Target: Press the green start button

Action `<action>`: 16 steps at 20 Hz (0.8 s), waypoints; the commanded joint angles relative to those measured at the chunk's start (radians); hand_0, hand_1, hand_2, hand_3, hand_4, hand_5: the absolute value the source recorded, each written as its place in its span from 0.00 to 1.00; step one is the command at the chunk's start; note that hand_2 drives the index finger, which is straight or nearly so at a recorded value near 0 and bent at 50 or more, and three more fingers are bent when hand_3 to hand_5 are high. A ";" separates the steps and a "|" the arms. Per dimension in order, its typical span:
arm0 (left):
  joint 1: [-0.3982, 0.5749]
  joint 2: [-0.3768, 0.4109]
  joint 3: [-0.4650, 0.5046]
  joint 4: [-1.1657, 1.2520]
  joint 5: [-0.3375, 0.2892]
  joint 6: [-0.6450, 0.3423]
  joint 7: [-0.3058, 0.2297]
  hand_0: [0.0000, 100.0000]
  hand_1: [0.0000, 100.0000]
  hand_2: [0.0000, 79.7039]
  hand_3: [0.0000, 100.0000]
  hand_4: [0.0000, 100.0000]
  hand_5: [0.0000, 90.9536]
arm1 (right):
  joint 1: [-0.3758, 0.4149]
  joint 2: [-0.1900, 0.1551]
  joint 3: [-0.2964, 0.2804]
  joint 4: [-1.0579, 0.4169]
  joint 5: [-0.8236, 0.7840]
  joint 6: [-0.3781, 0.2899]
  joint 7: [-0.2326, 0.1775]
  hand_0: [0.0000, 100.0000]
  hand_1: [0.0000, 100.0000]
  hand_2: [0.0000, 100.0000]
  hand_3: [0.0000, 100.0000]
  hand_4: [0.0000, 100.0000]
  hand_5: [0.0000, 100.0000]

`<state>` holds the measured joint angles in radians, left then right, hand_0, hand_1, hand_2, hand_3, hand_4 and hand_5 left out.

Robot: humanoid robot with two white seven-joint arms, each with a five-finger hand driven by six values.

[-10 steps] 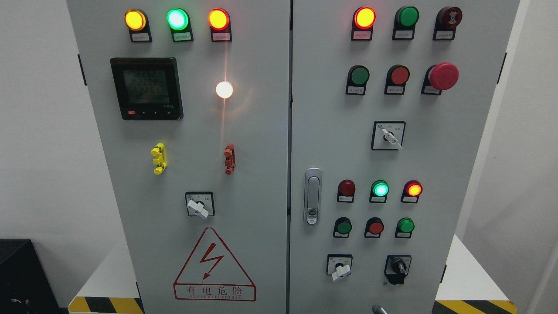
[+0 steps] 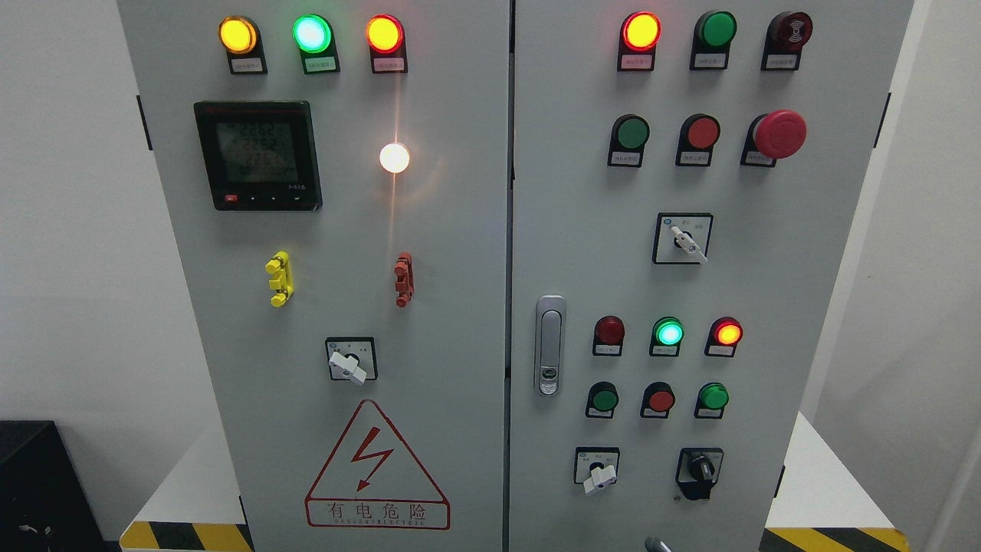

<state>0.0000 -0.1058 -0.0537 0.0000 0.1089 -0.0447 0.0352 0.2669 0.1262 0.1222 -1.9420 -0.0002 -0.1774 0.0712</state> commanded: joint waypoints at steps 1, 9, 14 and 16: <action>-0.023 0.000 0.000 -0.028 0.000 0.000 0.000 0.12 0.56 0.00 0.00 0.00 0.00 | -0.005 0.000 0.014 0.003 0.037 -0.005 -0.001 0.00 0.12 0.00 0.00 0.00 0.00; -0.023 0.000 0.000 -0.028 0.000 0.000 0.000 0.12 0.56 0.00 0.00 0.00 0.00 | -0.043 0.000 0.007 0.017 0.348 -0.117 -0.063 0.00 0.33 0.00 0.04 0.00 0.00; -0.023 0.000 0.000 -0.028 0.000 0.000 0.000 0.12 0.56 0.00 0.00 0.00 0.00 | -0.078 0.000 -0.004 0.018 0.531 -0.146 -0.120 0.00 0.34 0.00 0.27 0.29 0.17; -0.023 0.000 0.000 -0.028 0.000 0.000 0.000 0.12 0.56 0.00 0.00 0.00 0.00 | -0.092 0.001 -0.028 0.018 0.610 -0.152 -0.125 0.00 0.34 0.00 0.31 0.33 0.24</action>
<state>0.0000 -0.1058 -0.0537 0.0000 0.1089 -0.0448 0.0352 0.2101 0.1258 0.1227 -1.9300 0.4119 -0.3171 -0.0385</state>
